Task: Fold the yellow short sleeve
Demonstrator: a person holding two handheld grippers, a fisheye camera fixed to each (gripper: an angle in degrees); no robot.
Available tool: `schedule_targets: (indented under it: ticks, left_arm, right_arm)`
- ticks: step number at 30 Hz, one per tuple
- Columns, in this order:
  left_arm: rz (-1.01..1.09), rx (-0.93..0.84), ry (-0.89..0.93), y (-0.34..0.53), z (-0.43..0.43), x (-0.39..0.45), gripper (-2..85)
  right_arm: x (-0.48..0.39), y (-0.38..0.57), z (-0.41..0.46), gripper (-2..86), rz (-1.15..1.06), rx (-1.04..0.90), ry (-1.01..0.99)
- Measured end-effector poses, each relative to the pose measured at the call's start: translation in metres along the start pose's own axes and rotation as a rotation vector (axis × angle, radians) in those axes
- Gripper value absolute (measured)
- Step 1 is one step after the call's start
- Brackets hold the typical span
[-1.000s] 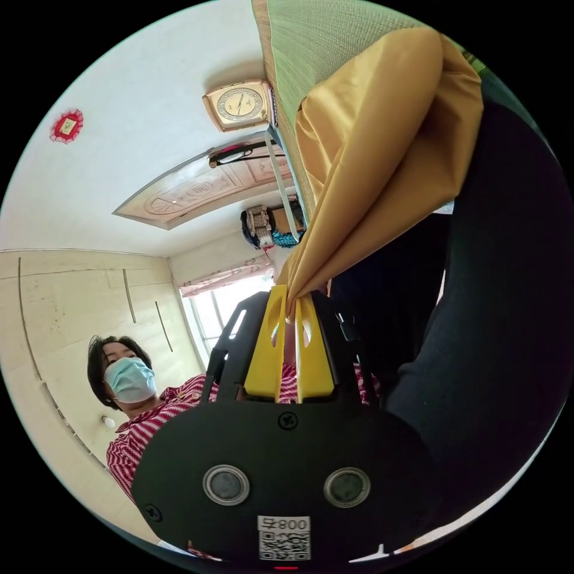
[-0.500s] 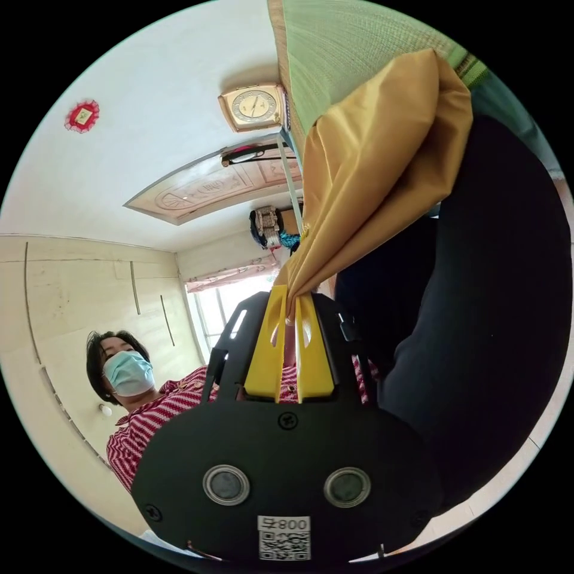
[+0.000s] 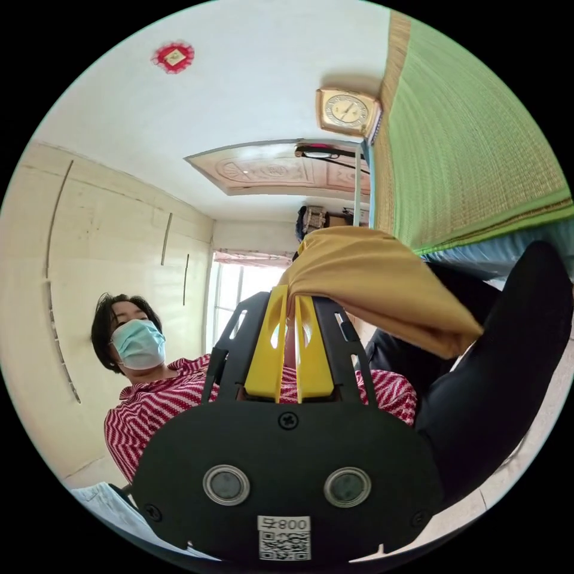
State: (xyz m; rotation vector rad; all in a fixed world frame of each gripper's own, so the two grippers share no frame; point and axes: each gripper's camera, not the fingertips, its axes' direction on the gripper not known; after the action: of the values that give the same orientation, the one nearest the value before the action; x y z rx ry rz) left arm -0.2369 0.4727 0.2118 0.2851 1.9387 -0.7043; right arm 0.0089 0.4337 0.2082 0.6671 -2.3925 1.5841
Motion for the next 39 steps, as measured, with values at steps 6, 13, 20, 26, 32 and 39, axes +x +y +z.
schedule_targets:
  ticks: [6, 13, 20, 26, 32, 39]
  left_arm:
    - [0.064, -0.029, 0.013, 0.020, 0.024, 0.003, 2.9]
    - [0.086, -0.060, 0.020, 0.044, 0.061, -0.029, 2.9]
    - [0.087, -0.104, 0.008, 0.050, 0.124, -0.085, 2.8]
    - [0.081, -0.159, -0.031, 0.037, 0.196, -0.148, 2.8]
    - [0.069, -0.229, -0.061, -0.005, 0.296, -0.235, 2.8]
    - [0.077, -0.285, -0.006, -0.094, 0.428, -0.370, 2.9]
  right_arm:
    - [-0.040, 0.017, 0.016, 0.9, -0.063, 0.022, -0.034]
    - [-0.076, 0.036, 0.034, 0.9, -0.102, 0.050, -0.059]
    - [-0.106, 0.032, 0.036, 0.9, -0.132, 0.087, -0.091]
    - [-0.123, 0.013, 0.027, 0.8, -0.146, 0.142, -0.133]
    - [-0.133, -0.030, 0.007, 0.9, -0.135, 0.211, -0.152]
    - [-0.141, -0.150, -0.028, 0.9, -0.129, 0.269, -0.110]
